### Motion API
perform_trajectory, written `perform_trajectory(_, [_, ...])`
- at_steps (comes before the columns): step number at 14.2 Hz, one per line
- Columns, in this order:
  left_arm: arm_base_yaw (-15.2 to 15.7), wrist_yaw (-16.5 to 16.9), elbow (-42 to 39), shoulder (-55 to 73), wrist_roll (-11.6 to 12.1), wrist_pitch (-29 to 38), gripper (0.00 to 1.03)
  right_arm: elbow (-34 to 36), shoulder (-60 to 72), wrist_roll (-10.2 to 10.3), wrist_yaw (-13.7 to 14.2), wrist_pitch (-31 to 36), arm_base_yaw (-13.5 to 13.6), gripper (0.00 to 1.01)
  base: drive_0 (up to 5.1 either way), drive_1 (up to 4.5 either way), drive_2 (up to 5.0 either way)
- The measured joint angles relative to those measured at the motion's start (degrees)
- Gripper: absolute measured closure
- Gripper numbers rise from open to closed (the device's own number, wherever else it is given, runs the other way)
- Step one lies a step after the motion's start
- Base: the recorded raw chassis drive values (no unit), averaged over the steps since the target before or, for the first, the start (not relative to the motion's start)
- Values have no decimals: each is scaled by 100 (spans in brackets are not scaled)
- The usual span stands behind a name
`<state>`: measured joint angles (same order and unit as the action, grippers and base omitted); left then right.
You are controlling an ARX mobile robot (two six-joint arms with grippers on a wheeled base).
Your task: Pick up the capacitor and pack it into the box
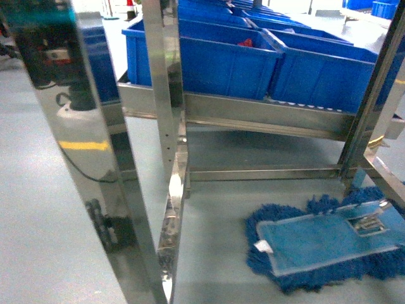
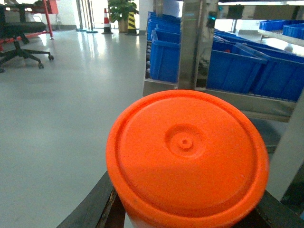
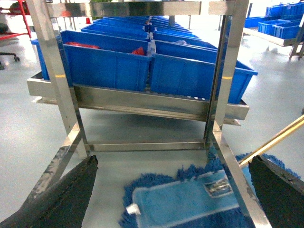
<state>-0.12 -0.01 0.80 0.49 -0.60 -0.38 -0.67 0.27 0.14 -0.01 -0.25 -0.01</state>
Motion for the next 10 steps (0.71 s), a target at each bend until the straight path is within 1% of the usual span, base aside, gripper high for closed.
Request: perform_trajectory(10, [0,0,0,0,0,-2,59,0,0,0,2,-7,0,3,-489,248,248])
